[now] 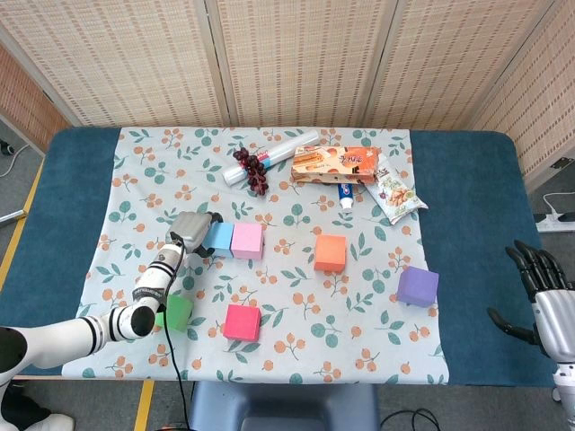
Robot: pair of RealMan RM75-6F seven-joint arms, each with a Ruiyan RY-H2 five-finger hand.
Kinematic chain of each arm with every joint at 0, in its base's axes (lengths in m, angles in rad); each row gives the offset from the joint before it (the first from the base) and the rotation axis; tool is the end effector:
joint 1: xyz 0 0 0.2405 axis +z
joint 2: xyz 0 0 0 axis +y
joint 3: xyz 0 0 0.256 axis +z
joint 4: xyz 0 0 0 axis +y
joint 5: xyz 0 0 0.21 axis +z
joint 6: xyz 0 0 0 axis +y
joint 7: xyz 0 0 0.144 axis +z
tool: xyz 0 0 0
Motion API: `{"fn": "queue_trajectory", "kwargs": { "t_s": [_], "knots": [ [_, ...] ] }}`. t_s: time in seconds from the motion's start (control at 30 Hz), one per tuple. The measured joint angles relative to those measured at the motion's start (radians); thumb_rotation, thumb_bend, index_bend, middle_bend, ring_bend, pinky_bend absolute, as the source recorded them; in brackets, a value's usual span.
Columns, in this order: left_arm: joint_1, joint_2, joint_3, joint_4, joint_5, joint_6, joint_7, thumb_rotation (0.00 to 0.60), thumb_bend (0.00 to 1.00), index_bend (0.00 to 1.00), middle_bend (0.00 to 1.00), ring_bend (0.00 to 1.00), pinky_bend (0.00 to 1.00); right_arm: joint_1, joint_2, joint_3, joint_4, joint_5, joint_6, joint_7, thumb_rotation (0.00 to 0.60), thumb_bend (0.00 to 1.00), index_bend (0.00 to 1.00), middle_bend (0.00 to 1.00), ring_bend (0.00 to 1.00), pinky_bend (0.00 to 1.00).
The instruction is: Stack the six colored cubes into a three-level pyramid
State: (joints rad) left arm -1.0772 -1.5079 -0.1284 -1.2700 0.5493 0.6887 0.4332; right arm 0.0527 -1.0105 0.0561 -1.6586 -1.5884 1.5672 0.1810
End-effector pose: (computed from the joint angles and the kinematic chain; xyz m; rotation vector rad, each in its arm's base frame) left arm -0.1358 0.4290 -0.0074 -1.8386 -1.0862 -0.6252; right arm -0.2973 -0.1714 0.1951 1.3610 -0.9126 1.0781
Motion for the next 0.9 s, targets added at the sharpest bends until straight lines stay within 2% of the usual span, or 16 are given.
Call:
{"fn": "queue_trajectory", "kwargs": {
  "t_s": [0.9],
  "knots": [
    [-0.022, -0.013, 0.007, 0.009, -0.053, 0.011, 0.023, 0.600, 0.33, 0.28, 0.34, 0.30, 0.35, -0.009, 0.005, 0.000, -0.001, 0.002, 0.007, 0.003, 0.600, 0.15, 0.00, 0.00, 0.00, 0.00]
  ]
}}
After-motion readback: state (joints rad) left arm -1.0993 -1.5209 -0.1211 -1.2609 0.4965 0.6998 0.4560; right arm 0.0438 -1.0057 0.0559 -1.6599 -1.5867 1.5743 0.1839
